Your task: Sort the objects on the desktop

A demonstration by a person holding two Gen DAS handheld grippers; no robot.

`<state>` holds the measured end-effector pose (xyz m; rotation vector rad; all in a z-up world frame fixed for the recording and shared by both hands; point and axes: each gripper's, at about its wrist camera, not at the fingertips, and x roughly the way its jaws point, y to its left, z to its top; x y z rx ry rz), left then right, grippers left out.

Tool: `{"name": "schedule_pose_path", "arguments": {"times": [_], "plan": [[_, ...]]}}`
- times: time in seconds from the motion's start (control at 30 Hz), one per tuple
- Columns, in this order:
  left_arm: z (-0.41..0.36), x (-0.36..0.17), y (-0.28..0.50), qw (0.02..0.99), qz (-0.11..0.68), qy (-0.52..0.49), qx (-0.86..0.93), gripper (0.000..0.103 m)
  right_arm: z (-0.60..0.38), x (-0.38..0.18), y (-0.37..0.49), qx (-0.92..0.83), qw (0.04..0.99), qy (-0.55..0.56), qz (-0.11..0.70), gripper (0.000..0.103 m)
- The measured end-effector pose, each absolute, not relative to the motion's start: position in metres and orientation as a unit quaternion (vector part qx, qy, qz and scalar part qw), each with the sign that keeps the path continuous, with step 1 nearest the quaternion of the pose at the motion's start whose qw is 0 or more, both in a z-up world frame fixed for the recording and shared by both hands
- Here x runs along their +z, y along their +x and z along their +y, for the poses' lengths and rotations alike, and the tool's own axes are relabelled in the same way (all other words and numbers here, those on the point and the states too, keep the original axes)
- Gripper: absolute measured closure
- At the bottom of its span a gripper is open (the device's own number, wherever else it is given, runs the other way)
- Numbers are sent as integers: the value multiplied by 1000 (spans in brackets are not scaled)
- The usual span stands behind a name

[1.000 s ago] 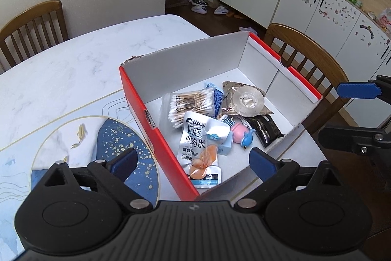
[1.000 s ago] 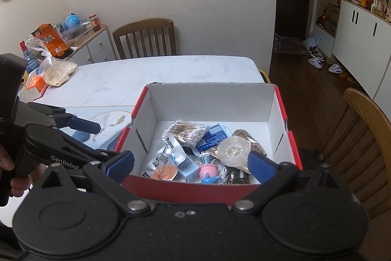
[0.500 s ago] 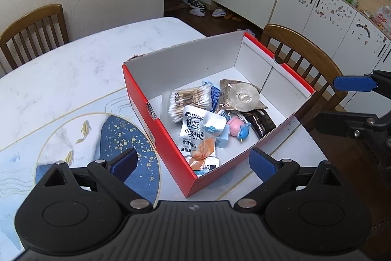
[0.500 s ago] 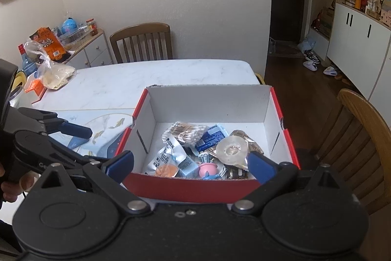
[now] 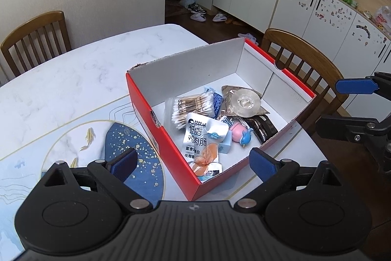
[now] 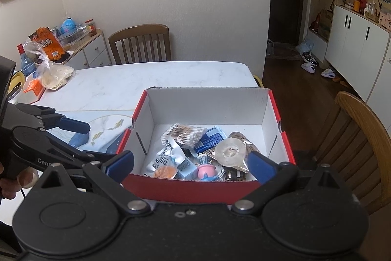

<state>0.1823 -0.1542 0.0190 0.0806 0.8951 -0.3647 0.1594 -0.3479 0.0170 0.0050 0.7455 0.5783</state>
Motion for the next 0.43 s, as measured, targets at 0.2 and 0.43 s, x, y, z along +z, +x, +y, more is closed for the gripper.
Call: {"name": "schedule_pose_path", "arguments": {"times": [0.2,0.43], "plan": [[-154,19,180,884,429,40,-179,5,-348,17,158,277,891,2,359,3],[-150,20,177,884,429,36,-184,5,-346,17,154,273,892,1,359,3]]}}
